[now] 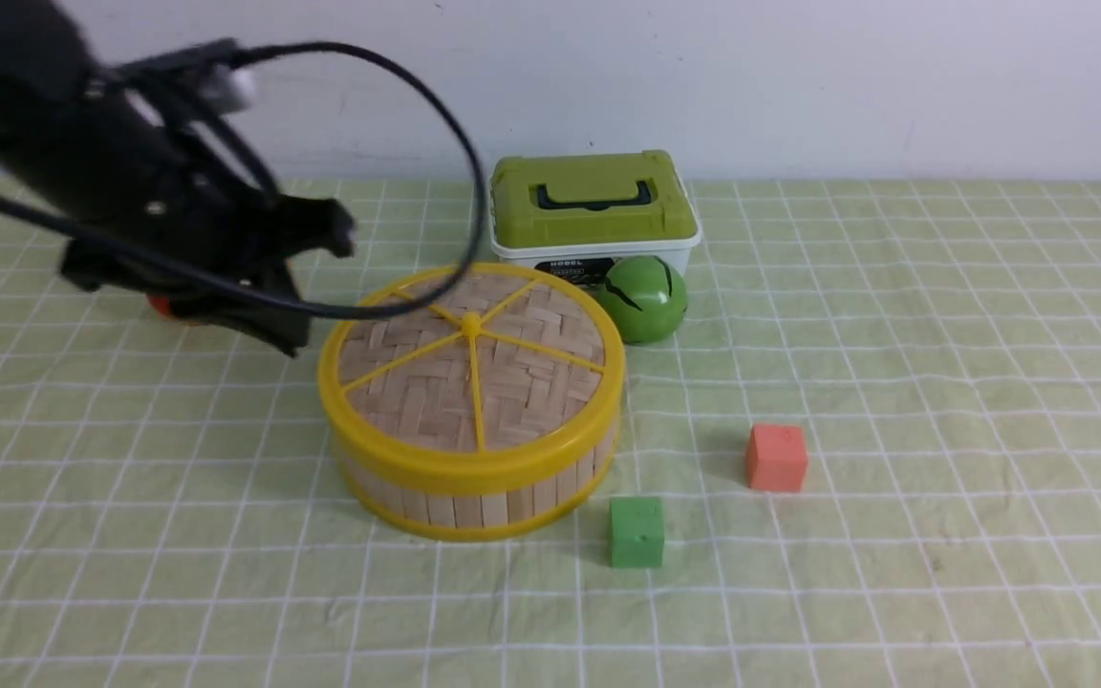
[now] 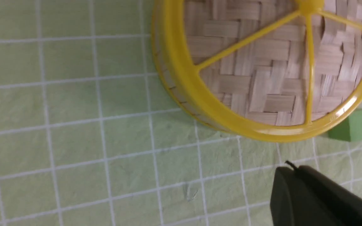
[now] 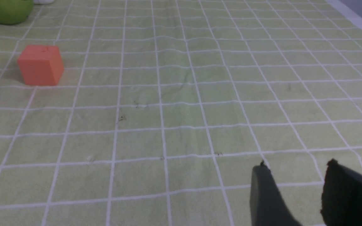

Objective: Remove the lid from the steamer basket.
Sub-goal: Use the left arm to lift the lid of the steamer

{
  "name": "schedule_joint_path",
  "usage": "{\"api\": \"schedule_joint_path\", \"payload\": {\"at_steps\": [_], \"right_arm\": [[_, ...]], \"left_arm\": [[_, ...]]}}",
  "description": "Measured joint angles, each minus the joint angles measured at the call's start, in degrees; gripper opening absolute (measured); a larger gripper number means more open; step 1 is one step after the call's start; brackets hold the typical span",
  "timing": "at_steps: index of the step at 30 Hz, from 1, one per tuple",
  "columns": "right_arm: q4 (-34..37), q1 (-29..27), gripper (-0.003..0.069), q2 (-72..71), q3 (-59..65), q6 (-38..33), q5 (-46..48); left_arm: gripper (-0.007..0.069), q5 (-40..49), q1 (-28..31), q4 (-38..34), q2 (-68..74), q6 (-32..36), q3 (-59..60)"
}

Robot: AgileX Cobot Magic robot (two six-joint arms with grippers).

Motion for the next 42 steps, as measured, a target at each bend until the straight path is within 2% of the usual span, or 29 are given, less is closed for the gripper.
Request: {"api": "schedule_joint_path", "payload": {"at_steps": [2,3,5,9,11,15,18,23,27,31,33,37,42], "right_arm": [[0.0,0.0,0.0242,0.0,0.0,0.0,0.0],[0.0,0.0,0.0242,0.0,0.0,0.0,0.0],[0.0,0.0,0.0242,0.0,0.0,0.0,0.0],[0.0,0.0,0.0242,0.0,0.0,0.0,0.0],[0.0,0.0,0.0242,0.0,0.0,0.0,0.0],[0.0,0.0,0.0242,0.0,0.0,0.0,0.0],[0.0,0.0,0.0242,0.0,0.0,0.0,0.0],[0.0,0.0,0.0242,0.0,0.0,0.0,0.0],[0.0,0.0,0.0242,0.0,0.0,0.0,0.0],[0.0,0.0,0.0242,0.0,0.0,0.0,0.0],[0.0,0.0,0.0242,0.0,0.0,0.0,0.0],[0.0,0.0,0.0242,0.0,0.0,0.0,0.0],[0.0,0.0,0.0242,0.0,0.0,0.0,0.0]], "left_arm": [[-0.0013,1.9,-4.2,5.0,4.8,-2.4,-5.9],[-0.0013,1.9,-4.6,5.0,5.3,-2.7,-6.5],[-0.0013,3.7,-8.8,12.0,10.3,-6.0,-13.8],[0.0022,3.5,-10.8,16.0,14.3,-7.9,-19.3],[0.0076,2.8,-10.8,16.8,15.9,-8.2,-20.9],[0.0248,1.3,-10.8,18.2,19.9,-8.4,-22.7],[0.0341,-0.3,-10.8,18.4,22.3,-8.4,-23.0],[0.0407,-3.4,-10.8,17.9,25.8,-8.6,-23.0],[0.041,-4.3,-10.8,17.7,26.9,-8.9,-23.1],[0.037,-4.5,-10.8,17.6,26.9,-10.0,-23.2],[0.0307,-4.5,-10.8,17.8,26.9,-10.4,-23.2],[0.0105,-4.6,-10.8,18.4,26.8,-12.2,-23.3],[0.0107,-4.0,-10.8,18.7,26.6,-12.9,-24.1]]}}
